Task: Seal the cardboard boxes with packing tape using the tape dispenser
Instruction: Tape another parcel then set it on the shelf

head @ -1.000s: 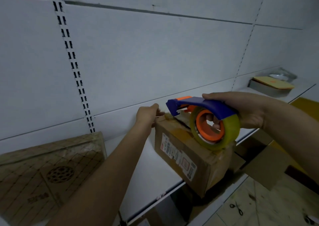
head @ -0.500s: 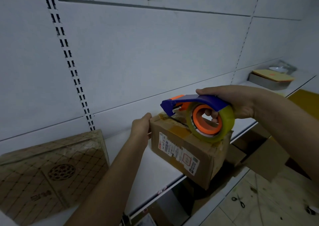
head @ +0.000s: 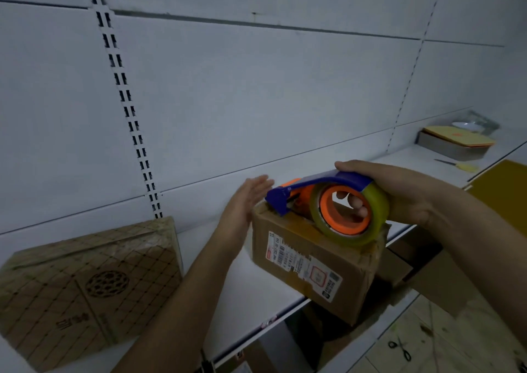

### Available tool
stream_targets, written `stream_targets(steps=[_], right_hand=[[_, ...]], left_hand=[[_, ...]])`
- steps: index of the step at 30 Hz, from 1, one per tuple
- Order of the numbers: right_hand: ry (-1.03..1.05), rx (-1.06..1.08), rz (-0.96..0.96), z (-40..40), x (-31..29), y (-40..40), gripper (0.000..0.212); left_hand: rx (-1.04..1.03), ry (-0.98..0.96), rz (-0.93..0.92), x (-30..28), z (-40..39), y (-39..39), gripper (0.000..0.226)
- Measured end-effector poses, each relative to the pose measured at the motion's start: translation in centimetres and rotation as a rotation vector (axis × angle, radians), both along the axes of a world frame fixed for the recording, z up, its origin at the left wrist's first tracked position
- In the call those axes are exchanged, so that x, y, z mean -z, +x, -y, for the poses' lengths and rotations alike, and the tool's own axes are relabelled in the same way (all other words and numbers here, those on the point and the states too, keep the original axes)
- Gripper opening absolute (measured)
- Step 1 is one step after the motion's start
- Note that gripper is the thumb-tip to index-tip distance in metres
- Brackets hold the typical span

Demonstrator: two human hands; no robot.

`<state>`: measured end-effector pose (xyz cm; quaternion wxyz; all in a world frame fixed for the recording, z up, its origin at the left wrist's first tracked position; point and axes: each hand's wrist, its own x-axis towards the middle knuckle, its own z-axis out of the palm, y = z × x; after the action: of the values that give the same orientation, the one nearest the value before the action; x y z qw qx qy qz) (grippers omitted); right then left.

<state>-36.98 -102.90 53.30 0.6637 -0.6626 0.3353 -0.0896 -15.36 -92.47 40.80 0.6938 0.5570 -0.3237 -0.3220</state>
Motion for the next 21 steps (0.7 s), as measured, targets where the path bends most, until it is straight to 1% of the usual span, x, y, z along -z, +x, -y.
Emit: stream_targets(steps=[2,4,5,8,10,12,14,15,17,19,21], right_hand=[[0.03,-0.01,0.012,0.1,0.2,0.1,0.043],[0.081,-0.041,0.037,0.2,0.4,0.1,0.043],[0.116,-0.053,0.053,0.3,0.6,0.0,0.043],[0.194,-0.066,0.088,0.7,0.9,0.0,0.044],[0.204,-0.07,0.084,1.3,0.9,0.0,0.043],[0.205,-0.083,0.071,2.1,1.2,-0.2,0.044],[0.197,-0.115,0.06,3.0,1.4,-0.4,0.046],[0.194,-0.133,0.053,3.4,1.5,-0.6,0.047],[0.187,-0.183,0.046,4.1,1.6,-0.8,0.049],[0.169,-0.242,0.042,4.5,1.8,-1.0,0.055],[0.111,-0.296,0.022,4.6,1.9,-1.0,0.059]], left_hand=[[0.184,0.004,-0.037,0.8,-0.5,-1.2,0.059],[0.247,0.013,-0.035,1.6,-0.5,-1.3,0.068],[0.265,0.012,-0.021,1.8,-0.5,-1.1,0.067],[0.337,0.002,0.025,1.5,-0.7,-0.6,0.052],[0.379,0.023,0.092,1.2,-0.8,-0.3,0.056],[0.391,0.038,0.175,1.1,-0.8,-0.6,0.07],[0.364,0.044,0.277,1.0,-0.8,-0.8,0.095],[0.382,0.028,0.331,1.2,-1.2,-0.8,0.101],[0.467,-0.037,0.379,2.0,-2.1,-0.8,0.101],[0.562,-0.047,0.339,2.6,-2.9,-1.0,0.1],[0.577,-0.033,0.335,2.6,-3.1,-1.4,0.1]])
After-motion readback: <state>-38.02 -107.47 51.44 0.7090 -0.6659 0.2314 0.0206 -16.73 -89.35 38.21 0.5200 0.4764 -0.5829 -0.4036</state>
